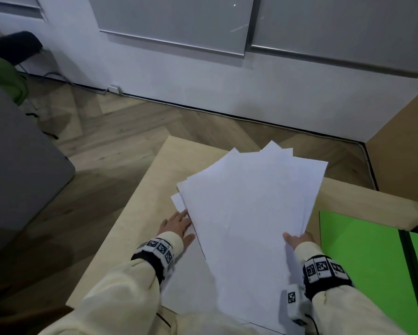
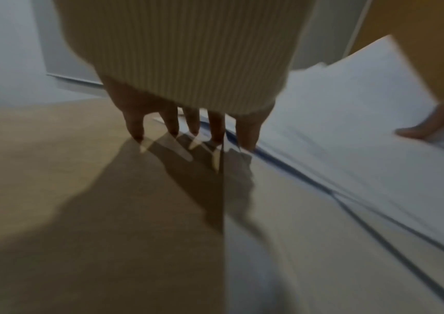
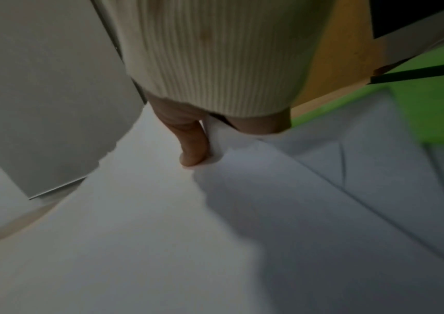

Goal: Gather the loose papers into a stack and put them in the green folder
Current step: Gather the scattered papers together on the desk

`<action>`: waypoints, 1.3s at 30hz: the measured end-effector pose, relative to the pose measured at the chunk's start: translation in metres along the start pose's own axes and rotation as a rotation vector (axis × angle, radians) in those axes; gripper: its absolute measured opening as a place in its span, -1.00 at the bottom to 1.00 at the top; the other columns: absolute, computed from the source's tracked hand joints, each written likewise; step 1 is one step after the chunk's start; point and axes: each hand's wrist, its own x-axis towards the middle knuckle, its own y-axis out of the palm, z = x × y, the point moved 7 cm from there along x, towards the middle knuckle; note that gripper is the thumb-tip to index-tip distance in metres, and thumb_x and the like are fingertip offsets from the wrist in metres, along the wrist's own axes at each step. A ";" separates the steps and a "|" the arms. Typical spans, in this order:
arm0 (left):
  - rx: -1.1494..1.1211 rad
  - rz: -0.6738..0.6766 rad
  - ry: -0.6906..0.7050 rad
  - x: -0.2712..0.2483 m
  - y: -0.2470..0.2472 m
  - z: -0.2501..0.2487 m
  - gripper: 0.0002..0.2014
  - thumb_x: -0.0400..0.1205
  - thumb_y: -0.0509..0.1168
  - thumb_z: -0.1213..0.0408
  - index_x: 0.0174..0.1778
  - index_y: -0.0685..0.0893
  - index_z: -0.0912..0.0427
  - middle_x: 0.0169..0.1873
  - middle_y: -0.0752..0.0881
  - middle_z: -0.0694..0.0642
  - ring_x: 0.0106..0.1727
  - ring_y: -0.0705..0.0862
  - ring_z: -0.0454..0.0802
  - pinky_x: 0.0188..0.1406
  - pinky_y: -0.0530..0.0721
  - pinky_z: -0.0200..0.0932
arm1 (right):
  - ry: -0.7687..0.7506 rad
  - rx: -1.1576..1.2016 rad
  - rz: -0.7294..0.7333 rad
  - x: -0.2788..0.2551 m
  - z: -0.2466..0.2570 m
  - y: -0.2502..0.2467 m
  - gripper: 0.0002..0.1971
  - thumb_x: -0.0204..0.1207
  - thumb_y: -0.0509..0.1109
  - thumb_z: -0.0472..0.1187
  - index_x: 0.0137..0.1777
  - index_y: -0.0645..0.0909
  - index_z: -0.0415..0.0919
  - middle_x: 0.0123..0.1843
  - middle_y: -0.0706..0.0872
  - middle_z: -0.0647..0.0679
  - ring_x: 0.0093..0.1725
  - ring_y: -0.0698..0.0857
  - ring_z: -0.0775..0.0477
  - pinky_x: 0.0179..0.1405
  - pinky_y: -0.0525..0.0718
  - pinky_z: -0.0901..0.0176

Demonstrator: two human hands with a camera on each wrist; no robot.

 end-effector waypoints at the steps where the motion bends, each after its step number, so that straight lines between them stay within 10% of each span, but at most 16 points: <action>1: -0.039 -0.027 0.014 -0.002 0.000 -0.004 -0.43 0.58 0.20 -0.01 0.54 0.34 0.00 0.65 0.15 -0.04 0.65 0.16 0.06 0.63 0.19 0.02 | -0.004 -0.029 -0.002 -0.001 0.001 0.005 -0.35 0.55 0.35 -0.22 0.52 0.20 -0.54 0.56 0.35 -0.39 0.52 0.40 -0.36 0.45 0.38 -0.05; 7: -0.441 -0.127 -0.312 -0.003 -0.006 0.000 -0.37 0.50 0.31 0.27 0.50 0.32 0.29 0.44 0.30 0.22 0.36 0.53 0.18 0.43 0.50 -0.06 | -0.137 -0.052 -0.009 -0.012 0.011 0.033 -0.44 0.40 0.47 -0.31 0.36 0.39 -0.51 0.35 0.59 -0.38 0.30 0.61 -0.36 0.31 0.57 -0.05; 13: -0.620 -0.051 -0.743 -0.001 -0.007 0.006 -0.49 0.52 0.26 0.24 0.37 0.40 0.36 0.40 0.45 0.29 0.40 0.49 0.23 0.34 0.48 -0.04 | -0.197 -0.071 0.000 -0.023 0.011 0.046 -0.40 0.41 0.44 -0.35 0.40 0.32 -0.50 0.40 0.54 -0.36 0.36 0.58 -0.33 0.38 0.53 -0.02; 19: -0.574 0.019 -0.755 0.005 -0.003 -0.010 -0.44 0.48 0.26 0.14 0.35 0.42 0.33 0.37 0.49 0.24 0.44 0.43 0.19 0.44 0.45 -0.05 | -0.178 -0.112 0.070 -0.025 0.011 0.044 -0.35 0.41 0.45 -0.36 0.49 0.31 -0.36 0.46 0.51 -0.25 0.44 0.52 -0.25 0.41 0.45 0.08; 29: -0.583 0.009 -0.800 -0.006 0.005 -0.010 -0.39 0.47 0.28 0.16 0.40 0.33 0.33 0.42 0.38 0.26 0.48 0.38 0.20 0.52 0.35 -0.01 | -0.026 -0.514 0.317 -0.049 -0.006 0.051 -0.20 0.59 0.14 0.20 0.64 0.03 -0.32 0.69 0.01 -0.24 0.68 0.09 -0.18 0.64 0.14 0.14; 34: -0.605 0.034 -0.778 -0.011 0.010 -0.005 -0.40 0.32 0.32 0.14 0.26 0.44 0.30 0.27 0.47 0.24 0.31 0.49 0.20 0.39 0.50 0.02 | -0.084 -0.325 0.294 -0.042 -0.014 0.054 -0.19 0.39 0.53 -0.10 0.55 0.25 -0.37 0.57 0.38 -0.19 0.53 0.43 -0.18 0.54 0.38 0.06; 39: -0.648 0.189 -0.637 0.020 0.034 0.009 -0.59 0.16 0.43 0.07 -0.22 0.47 0.17 -0.15 0.48 0.14 0.06 0.51 0.07 0.15 0.57 -0.12 | -0.019 -0.368 0.334 -0.054 -0.026 0.057 -0.14 0.51 0.38 0.03 0.61 0.03 -0.41 0.67 0.15 -0.20 0.64 0.23 -0.14 0.59 0.25 0.16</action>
